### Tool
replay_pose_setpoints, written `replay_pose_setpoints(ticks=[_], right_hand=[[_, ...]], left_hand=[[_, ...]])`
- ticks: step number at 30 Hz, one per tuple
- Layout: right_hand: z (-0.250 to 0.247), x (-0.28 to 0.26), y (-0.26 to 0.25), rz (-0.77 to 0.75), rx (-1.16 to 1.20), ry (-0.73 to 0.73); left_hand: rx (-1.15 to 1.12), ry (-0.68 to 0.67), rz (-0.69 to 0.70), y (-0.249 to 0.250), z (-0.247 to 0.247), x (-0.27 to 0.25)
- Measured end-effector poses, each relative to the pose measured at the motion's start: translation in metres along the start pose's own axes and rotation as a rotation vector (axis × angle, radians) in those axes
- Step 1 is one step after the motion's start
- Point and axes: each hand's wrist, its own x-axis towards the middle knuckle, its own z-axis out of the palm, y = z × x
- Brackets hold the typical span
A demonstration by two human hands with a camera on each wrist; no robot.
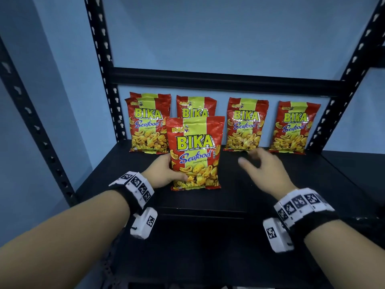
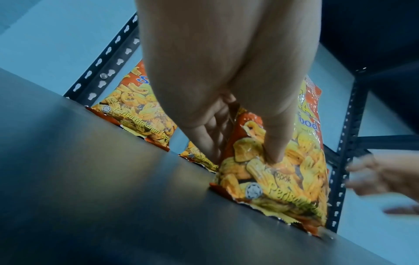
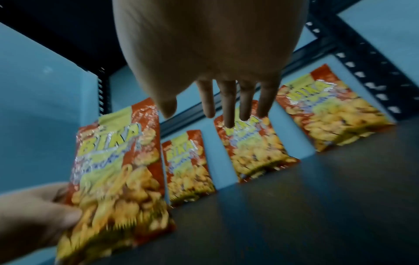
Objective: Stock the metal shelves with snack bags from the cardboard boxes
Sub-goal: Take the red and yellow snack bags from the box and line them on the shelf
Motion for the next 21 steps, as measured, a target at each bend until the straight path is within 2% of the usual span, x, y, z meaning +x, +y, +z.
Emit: replay_pose_setpoints(ticks=[3, 5, 12, 21], right_hand=[[0.015, -0.014, 0.035, 0.134, -0.198, -0.221], [0.021, -0.024, 0.047, 0.167, -0.234, -0.29], [0.033, -0.043, 0.06, 0.138, -0.266, -0.302], [0.035, -0.048, 0.064, 0.111, -0.268, -0.296]], left_hand=[[0.082, 0.035, -0.021, 0.0, -0.005, 0.024], [0.127, 0.073, -0.053, -0.002, -0.007, 0.043], [0.255, 0.167, -0.177, -0.015, -0.013, 0.119], [0.316, 0.29, -0.239, -0.014, -0.016, 0.154]])
